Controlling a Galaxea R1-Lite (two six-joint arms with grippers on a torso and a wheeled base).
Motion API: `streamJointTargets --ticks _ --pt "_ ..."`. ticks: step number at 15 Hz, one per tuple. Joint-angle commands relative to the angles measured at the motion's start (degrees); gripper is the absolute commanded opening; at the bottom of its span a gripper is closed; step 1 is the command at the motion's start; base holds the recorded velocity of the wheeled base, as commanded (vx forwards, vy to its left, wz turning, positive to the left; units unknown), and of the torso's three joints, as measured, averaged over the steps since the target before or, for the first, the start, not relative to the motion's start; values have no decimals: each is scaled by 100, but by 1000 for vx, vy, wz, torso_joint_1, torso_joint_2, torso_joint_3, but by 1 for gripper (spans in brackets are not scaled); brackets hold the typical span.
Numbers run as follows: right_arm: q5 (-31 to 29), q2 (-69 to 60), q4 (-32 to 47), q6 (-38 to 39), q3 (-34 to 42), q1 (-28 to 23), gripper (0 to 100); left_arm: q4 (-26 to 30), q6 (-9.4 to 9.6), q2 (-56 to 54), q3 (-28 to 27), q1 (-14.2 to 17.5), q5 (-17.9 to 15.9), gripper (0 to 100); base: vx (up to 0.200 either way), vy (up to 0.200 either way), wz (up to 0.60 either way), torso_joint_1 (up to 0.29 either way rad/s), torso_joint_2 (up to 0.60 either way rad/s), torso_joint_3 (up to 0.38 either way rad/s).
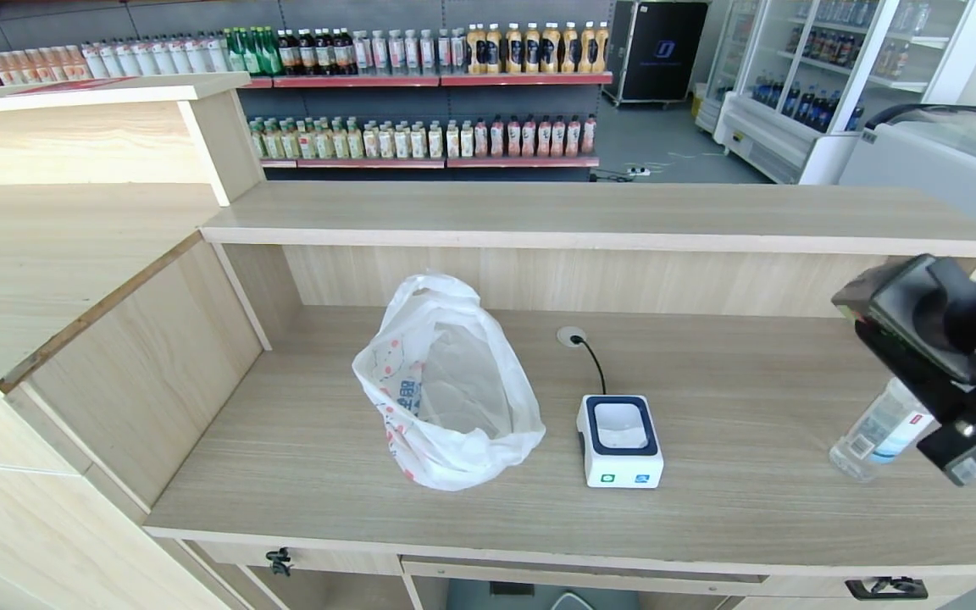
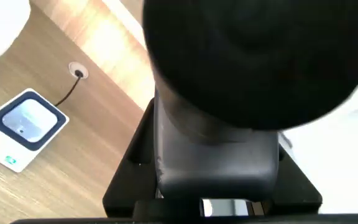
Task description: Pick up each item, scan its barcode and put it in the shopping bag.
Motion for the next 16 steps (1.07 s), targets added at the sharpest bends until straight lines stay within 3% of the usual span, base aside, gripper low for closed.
streamJointTargets --ticks 1,2,4,7,12,13,14,16 --pt "-580 138 859 989 -770 -113 0 0 0 -2 0 2 2 100 0 0 0 0 0 0" --pt "-668 76 1949 1973 -1262 -499 0 0 0 -2 0 2 2 100 0 0 0 0 0 0" --pt "-273 -3 2924 3116 -1526 -992 0 0 0 -2 0 2 2 100 0 0 0 0 0 0" --pt "597 -99 3135 3520 -1341 -1870 0 0 0 -2 0 2 2 100 0 0 0 0 0 0" --pt "1107 208 3495 4601 -1368 -2301 0 0 0 -2 0 2 2 100 0 0 0 0 0 0" --pt "1195 322 3961 5129 -1368 -2345 0 0 0 -2 0 2 2 100 0 0 0 0 0 0" --pt "1300 393 4216 5181 -1368 -2459 0 0 0 -2 0 2 2 100 0 0 0 0 0 0" --pt "1968 410 4313 5419 -1368 -2547 0 0 0 -2 0 2 2 100 0 0 0 0 0 0"
